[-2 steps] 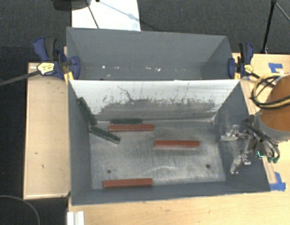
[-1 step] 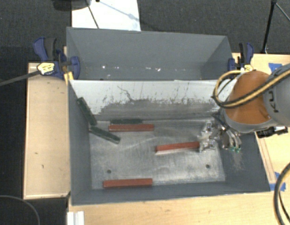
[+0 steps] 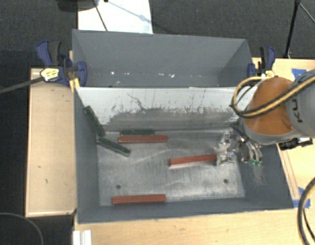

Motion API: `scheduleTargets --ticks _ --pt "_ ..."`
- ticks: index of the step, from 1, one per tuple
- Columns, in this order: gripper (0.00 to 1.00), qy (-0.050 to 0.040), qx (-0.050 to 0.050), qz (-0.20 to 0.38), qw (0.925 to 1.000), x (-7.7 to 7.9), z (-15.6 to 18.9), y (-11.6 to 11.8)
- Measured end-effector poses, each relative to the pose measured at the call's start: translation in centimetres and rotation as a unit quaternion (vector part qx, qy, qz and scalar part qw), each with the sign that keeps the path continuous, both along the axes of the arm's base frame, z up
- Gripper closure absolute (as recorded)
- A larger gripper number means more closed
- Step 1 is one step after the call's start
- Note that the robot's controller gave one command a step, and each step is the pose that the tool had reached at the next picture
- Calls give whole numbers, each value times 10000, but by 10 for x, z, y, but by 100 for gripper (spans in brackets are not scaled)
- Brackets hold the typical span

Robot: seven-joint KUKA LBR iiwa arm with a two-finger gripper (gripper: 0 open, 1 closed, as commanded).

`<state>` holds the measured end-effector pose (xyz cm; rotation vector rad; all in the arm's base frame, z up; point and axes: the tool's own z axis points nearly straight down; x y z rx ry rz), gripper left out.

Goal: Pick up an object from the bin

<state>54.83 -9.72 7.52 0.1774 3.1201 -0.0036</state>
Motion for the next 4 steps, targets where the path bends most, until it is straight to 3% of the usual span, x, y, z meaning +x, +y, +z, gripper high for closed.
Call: scheduleTargets --ticks 1,2,3,4 --pt "100 51 4 512 9987 -22 167 -4" --pt "0 67 8 527 9986 -23 166 -4" --pt "0 68 8 526 9986 -23 166 -4" --pt "0 36 -2 707 9975 -21 110 -2"
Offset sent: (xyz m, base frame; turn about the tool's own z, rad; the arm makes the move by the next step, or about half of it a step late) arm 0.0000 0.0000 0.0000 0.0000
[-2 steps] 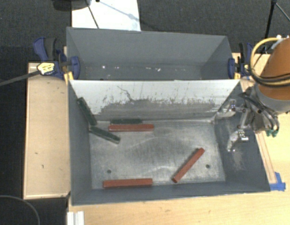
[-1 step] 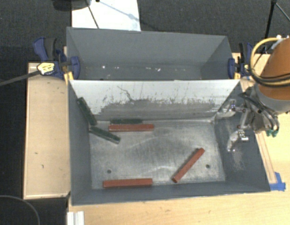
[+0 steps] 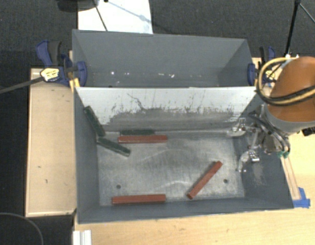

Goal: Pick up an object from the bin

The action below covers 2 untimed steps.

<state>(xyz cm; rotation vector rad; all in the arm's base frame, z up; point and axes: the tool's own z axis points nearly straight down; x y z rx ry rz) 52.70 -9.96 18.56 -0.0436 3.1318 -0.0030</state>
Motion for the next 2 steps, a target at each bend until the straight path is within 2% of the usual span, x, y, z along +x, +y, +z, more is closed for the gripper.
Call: scheduleTargets --ticks 1,2 --pt "100 14 1 856 9963 -1 -111 8" --pt "100 13 0 858 9963 -1 -111 8"
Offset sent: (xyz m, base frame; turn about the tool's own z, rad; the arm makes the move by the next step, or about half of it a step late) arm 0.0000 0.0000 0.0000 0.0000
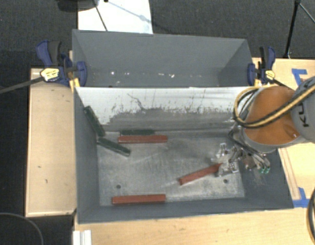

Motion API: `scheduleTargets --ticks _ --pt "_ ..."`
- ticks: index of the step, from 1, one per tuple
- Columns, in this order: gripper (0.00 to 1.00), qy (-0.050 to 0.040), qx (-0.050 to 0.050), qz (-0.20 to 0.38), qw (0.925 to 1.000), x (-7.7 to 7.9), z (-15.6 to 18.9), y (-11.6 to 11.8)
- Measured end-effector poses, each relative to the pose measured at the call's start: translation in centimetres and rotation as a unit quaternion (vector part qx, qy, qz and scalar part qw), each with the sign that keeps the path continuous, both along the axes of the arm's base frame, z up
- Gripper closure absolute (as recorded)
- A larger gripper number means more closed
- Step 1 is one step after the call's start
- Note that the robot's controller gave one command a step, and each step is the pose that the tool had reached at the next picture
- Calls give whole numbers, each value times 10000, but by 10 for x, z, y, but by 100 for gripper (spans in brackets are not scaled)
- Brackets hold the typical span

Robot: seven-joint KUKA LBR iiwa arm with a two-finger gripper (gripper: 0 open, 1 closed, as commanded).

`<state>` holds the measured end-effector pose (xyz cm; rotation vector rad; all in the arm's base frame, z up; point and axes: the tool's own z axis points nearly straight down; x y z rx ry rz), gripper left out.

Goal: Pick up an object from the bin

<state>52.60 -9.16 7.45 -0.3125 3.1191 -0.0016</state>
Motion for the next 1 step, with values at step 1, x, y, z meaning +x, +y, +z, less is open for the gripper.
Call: scheduleTargets --ticks 1 --pt "100 40 3 1609 9870 -38 153 3"
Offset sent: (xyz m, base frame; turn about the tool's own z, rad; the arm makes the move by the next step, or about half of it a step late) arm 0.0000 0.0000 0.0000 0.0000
